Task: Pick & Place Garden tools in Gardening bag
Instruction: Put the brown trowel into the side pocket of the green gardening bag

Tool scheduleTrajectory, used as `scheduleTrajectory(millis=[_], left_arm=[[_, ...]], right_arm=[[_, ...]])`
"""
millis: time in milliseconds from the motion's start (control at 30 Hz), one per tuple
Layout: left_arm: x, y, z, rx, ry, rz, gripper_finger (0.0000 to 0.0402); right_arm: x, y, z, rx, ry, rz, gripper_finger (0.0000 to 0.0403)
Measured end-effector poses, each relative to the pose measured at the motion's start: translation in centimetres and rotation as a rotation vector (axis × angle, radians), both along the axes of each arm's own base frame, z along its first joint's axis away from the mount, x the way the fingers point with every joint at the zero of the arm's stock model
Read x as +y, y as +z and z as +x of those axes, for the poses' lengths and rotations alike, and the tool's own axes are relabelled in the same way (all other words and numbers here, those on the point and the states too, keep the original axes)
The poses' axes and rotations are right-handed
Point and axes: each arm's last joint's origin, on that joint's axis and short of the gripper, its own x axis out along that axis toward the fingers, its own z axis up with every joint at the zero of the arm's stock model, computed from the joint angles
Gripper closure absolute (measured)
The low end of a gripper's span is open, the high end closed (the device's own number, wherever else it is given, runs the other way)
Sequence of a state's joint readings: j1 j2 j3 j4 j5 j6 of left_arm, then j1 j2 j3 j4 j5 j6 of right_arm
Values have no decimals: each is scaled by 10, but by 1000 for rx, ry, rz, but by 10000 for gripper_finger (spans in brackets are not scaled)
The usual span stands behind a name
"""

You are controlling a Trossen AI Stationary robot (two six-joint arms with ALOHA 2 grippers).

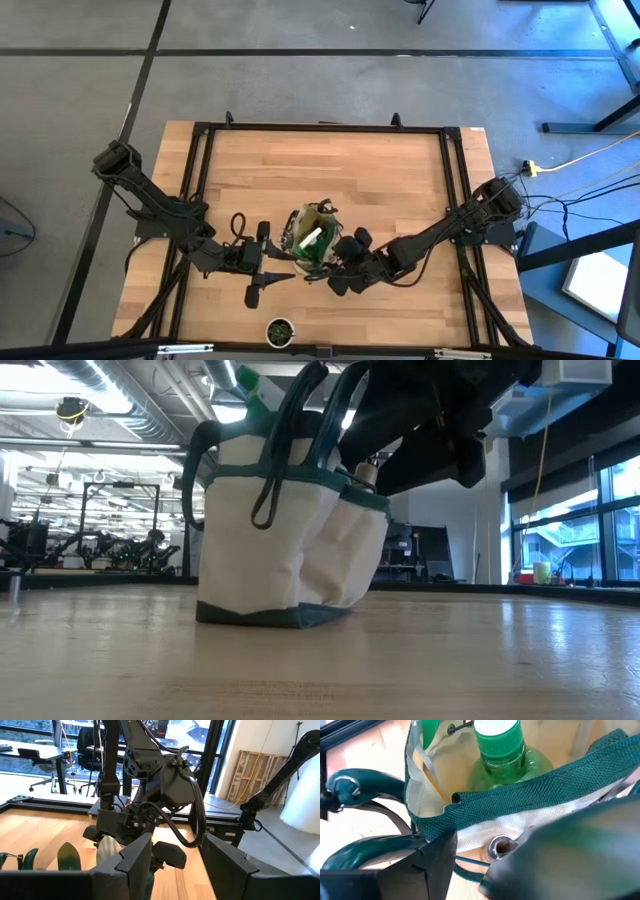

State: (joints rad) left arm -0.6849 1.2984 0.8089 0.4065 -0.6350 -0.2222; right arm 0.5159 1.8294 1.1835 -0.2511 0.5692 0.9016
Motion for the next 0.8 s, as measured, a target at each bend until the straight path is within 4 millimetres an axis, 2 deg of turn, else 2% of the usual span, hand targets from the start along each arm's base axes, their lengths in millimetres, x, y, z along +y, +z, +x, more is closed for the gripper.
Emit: scheduleTrajectory(millis=[300, 600, 800], left_arm=[[0, 0, 0, 0, 0, 0, 231], [0, 0, 0, 0, 0, 5, 231], [0, 0, 0, 0, -1, 8, 231]], right_arm=[[1, 0, 0, 12, 28, 14, 153], [0, 22, -9, -18, 60, 6, 153], [-1, 24, -12, 7, 72, 5, 153]])
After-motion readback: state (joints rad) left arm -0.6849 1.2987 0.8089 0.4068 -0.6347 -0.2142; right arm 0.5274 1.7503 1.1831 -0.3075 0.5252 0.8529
